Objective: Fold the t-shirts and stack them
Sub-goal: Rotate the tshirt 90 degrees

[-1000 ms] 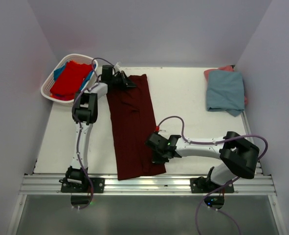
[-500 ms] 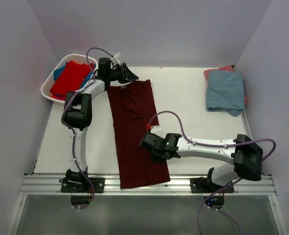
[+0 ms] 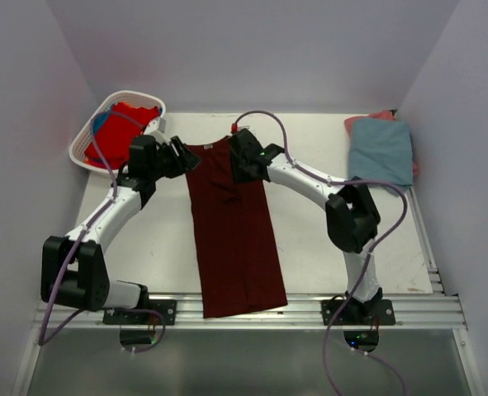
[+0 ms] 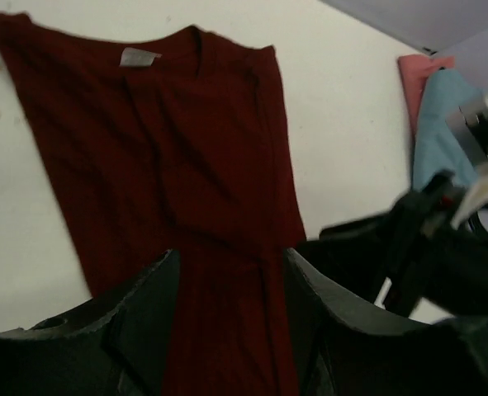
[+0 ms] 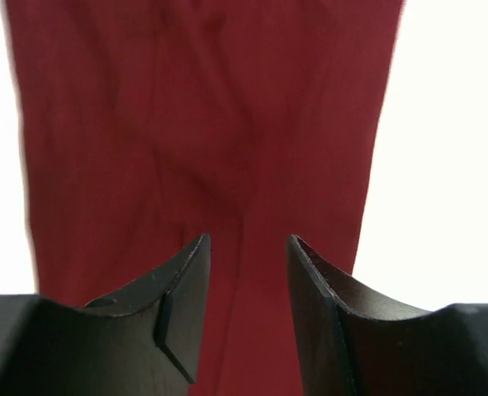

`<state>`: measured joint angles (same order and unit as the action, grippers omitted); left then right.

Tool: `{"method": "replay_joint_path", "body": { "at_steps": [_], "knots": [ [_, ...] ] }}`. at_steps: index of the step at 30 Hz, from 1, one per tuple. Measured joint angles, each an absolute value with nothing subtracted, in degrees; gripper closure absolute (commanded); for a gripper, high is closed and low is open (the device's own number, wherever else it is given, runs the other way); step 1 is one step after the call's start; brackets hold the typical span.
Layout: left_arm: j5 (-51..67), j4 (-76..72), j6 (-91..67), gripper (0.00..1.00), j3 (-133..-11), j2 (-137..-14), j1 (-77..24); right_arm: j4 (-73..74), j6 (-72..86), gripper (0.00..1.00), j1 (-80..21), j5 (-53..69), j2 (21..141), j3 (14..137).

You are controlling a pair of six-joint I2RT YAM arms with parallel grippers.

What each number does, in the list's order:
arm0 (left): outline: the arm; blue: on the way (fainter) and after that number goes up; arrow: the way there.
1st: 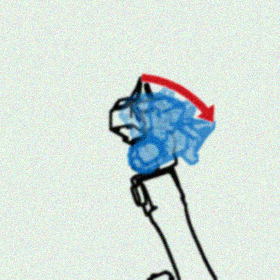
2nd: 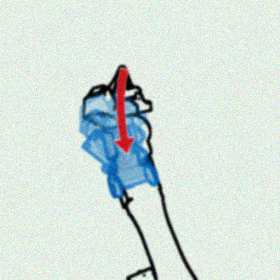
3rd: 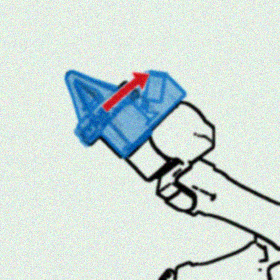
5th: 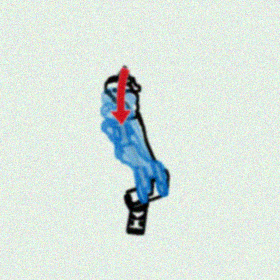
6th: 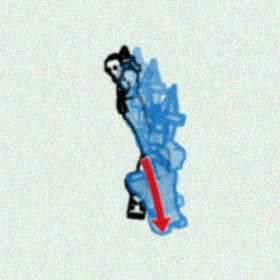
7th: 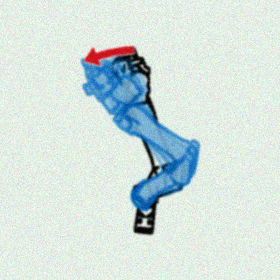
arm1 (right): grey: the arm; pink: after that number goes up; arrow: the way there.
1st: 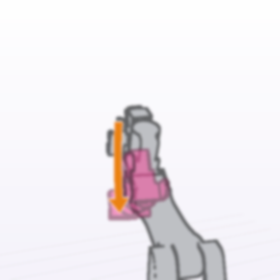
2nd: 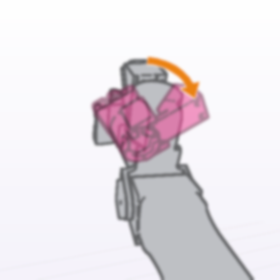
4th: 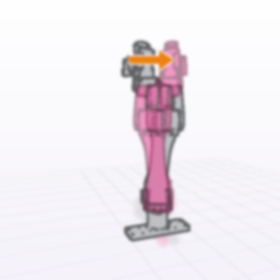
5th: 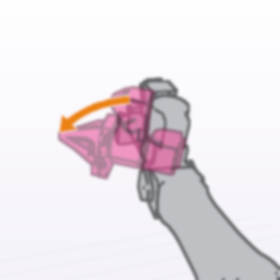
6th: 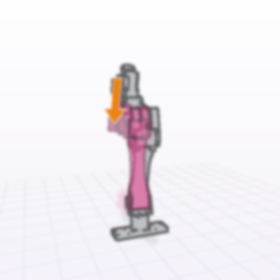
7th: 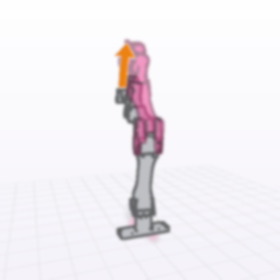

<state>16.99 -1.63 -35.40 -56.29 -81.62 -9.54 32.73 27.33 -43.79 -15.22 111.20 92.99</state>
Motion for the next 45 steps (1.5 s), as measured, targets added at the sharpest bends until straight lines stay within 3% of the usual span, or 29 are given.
{"method": "replay_joint_path", "body": {
  "at_steps": [6,17,32,45],
  "knots": [
    [12.62,4.45,-35.27,0.43,-48.25,-70.57,-9.5,35.22,19.38,0.56,-42.33,-9.08,128.44,112.01],
    [11.92,5.74,-35.29,0.43,-40.84,-62.11,-9.5,41.98,9.45,0.56,-43.75,-2.72,139.28,133.95],
    [12.14,5.98,-35.27,0.43,-38.87,-62.11,-9.5,48.49,3.79,0.6,-43.7,-1.5,145.82,135.0],
    [12.93,6.11,-35.07,0.44,-37.54,-62.13,-9.5,48.18,3.86,0.81,-43.22,-1.52,145.91,134.47]
  ]
}}
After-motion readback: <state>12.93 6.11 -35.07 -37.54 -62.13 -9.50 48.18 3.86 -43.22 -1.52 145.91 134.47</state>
